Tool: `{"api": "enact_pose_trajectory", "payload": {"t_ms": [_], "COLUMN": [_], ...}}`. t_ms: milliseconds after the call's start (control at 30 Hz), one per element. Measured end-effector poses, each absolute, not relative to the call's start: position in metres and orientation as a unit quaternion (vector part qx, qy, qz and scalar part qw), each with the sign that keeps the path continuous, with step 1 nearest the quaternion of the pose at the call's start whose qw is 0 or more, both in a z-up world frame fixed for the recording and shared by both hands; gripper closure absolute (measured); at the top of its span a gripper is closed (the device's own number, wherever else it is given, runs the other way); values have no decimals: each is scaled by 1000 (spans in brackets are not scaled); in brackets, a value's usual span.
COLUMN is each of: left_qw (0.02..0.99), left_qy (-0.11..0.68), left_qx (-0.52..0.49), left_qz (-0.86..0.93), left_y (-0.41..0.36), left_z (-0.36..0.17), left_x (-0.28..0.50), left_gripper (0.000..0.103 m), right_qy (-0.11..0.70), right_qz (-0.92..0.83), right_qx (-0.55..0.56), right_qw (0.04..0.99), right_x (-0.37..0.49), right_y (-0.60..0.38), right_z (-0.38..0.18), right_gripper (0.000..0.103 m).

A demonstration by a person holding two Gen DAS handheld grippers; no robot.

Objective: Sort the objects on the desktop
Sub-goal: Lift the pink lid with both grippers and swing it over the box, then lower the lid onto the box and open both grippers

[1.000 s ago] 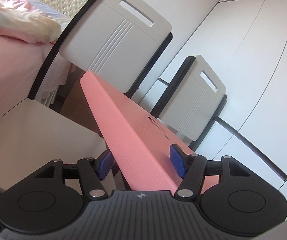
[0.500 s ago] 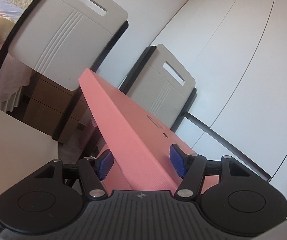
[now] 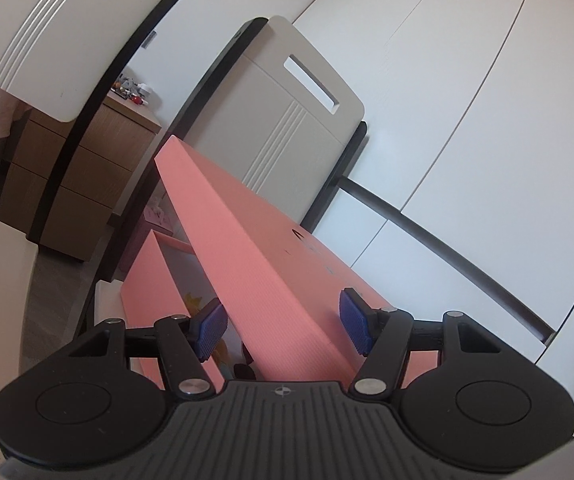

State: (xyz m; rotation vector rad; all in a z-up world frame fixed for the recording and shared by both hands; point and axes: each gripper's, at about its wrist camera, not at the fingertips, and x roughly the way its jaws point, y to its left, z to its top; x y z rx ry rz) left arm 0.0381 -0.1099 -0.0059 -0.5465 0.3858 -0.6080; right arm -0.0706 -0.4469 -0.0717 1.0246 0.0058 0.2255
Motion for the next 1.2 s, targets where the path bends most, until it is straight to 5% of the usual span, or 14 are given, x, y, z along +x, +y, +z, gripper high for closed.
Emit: {"api": "enact_pose_trajectory", "payload": {"t_ms": [667, 767, 833, 933, 1000, 1133, 1200], "left_qw": [878, 879, 879, 877, 876, 880, 897], "left_qy": [247, 241, 238, 240, 247, 266, 245], "left_qx": [-275, -278, -282, -287, -287, -265, -233], "left_qz": [-303, -303, -303, -301, -298, -292, -284], "left_y": [-146, -146, -145, -143, -144, -149, -153], "left_z": [-71, -75, -77, -82, -85, -90, -85], "left_x": [85, 88, 90, 93, 94, 97, 93], "left_gripper": [35, 35, 35, 35, 34, 31, 30], "right_qy": [50, 53, 49, 28, 19, 67, 78], "right_qz": [69, 55, 36, 9, -1, -3, -5], "right_qx": [484, 466, 440, 425, 410, 383, 391], "right_qw": [871, 881, 896, 905, 912, 921, 917], "right_x": [-37, -37, -41, -54, -61, -52, -49], "right_y": [-495, -491, -486, -485, -485, -483, -485], "right_z": [-106, -103, -96, -89, -85, -85, -89], "right_gripper": [54, 46, 24, 19, 25, 72, 75]}}
